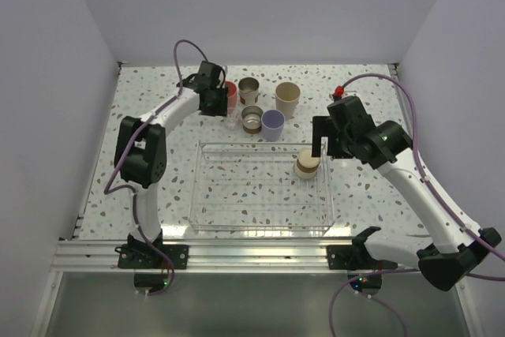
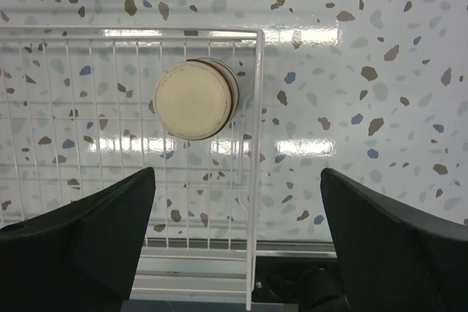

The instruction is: Load the cups into the dish rack

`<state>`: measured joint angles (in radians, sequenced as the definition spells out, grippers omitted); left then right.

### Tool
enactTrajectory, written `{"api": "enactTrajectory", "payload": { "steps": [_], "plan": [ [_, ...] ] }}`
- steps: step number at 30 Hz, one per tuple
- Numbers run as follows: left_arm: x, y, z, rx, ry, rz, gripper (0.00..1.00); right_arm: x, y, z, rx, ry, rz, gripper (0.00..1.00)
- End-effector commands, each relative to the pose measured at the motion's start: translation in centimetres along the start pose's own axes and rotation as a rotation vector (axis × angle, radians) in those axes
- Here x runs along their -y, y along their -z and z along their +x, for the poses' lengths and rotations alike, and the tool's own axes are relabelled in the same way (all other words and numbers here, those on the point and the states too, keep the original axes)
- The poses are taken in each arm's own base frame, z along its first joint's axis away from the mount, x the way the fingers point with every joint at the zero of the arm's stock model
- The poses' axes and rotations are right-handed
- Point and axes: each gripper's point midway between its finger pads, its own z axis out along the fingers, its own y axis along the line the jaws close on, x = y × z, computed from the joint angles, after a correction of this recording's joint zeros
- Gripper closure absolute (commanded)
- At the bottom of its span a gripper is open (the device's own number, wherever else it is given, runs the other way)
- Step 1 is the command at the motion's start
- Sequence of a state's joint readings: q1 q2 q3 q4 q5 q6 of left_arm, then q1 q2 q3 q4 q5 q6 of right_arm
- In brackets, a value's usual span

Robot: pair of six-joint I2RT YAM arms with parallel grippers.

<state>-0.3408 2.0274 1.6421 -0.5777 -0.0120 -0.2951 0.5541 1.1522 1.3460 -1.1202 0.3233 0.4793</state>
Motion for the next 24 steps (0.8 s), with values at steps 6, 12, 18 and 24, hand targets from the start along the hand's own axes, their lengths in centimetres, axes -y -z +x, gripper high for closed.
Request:
{"api": "enactTrajectory", "payload": {
  "steps": [6,12,18,24],
  "plan": [
    [0.5,-1.2,-1.5,0.025,-0.003,0.014,0.61,-0.2,0.4,-2.2,0.057,0.013,0.001,0.02],
    [1.0,-1.5,-1.3,0.016,-0.002,0.042,0.82,-0.2,0.3,-2.1,0.053,0.010,0.009,0.02],
    [1.0,-0.9,-1.8,0.025,-0.004,0.039,1.00,-0.3,0.3,-1.8,0.045,-0.016,-0.001,0.02],
    [0.9,0.6,-2.5,0.048,-0.004,0.033,1.00,-0.7,0.5,-1.6,0.038,-0.028,-0.026,0.02]
  ]
}}
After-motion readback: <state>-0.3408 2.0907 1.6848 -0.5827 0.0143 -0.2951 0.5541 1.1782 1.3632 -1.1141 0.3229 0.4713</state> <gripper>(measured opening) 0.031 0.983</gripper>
